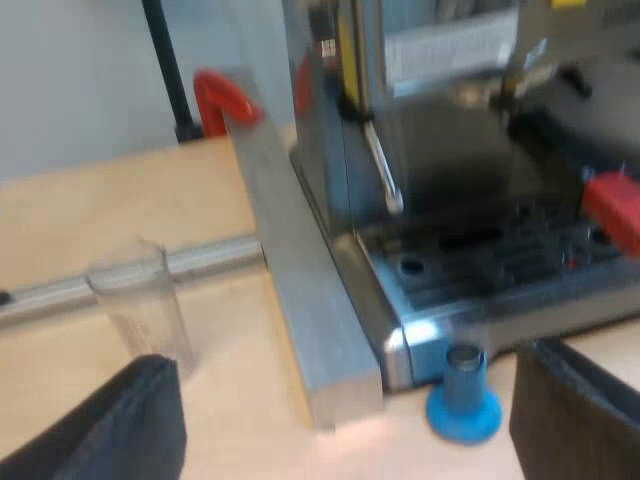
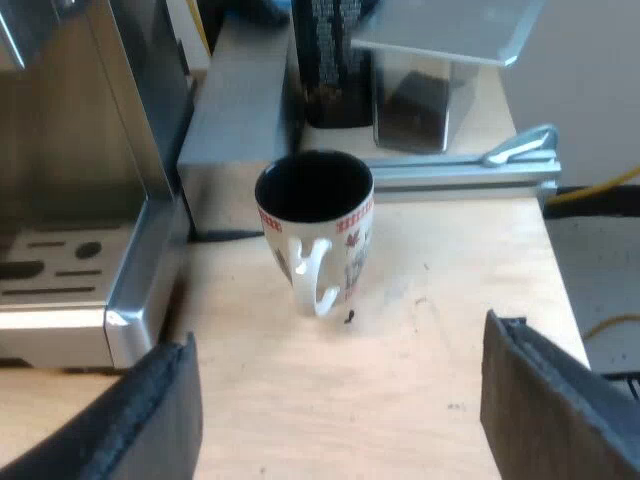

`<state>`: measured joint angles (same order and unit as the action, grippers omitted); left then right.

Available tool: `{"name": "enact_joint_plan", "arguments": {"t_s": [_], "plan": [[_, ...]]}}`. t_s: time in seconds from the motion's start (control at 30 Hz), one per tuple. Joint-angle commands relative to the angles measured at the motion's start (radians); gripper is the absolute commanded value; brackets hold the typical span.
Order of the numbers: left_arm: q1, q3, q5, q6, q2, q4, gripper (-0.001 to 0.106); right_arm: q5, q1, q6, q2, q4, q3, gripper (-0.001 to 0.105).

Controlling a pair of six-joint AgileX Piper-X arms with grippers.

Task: Put the handle in the coffee machine

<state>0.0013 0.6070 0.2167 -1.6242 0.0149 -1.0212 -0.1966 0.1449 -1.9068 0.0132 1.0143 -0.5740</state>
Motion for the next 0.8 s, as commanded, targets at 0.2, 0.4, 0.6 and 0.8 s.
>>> {"name": "enact_joint_plan", "arguments": {"t_s": [0.2,0.4,0.6,0.8], "plan": [[-0.001,-0.097,-0.005,0.037,0.015,0.014,0.070,-0.010,0.000,0.003,0.039,-0.007,0.059,0.062],[-0.001,-0.100,-0.003,0.037,0.015,0.018,0.070,-0.010,0.000,0.003,0.039,-0.007,0.059,0.062],[-0.001,-0.100,-0.003,0.037,0.015,0.021,0.070,-0.002,0.000,0.003,0.039,-0.007,0.059,0.062],[-0.001,-0.110,0.004,0.035,0.053,0.042,0.070,-0.002,0.000,0.003,0.039,-0.007,0.059,0.062]]}}
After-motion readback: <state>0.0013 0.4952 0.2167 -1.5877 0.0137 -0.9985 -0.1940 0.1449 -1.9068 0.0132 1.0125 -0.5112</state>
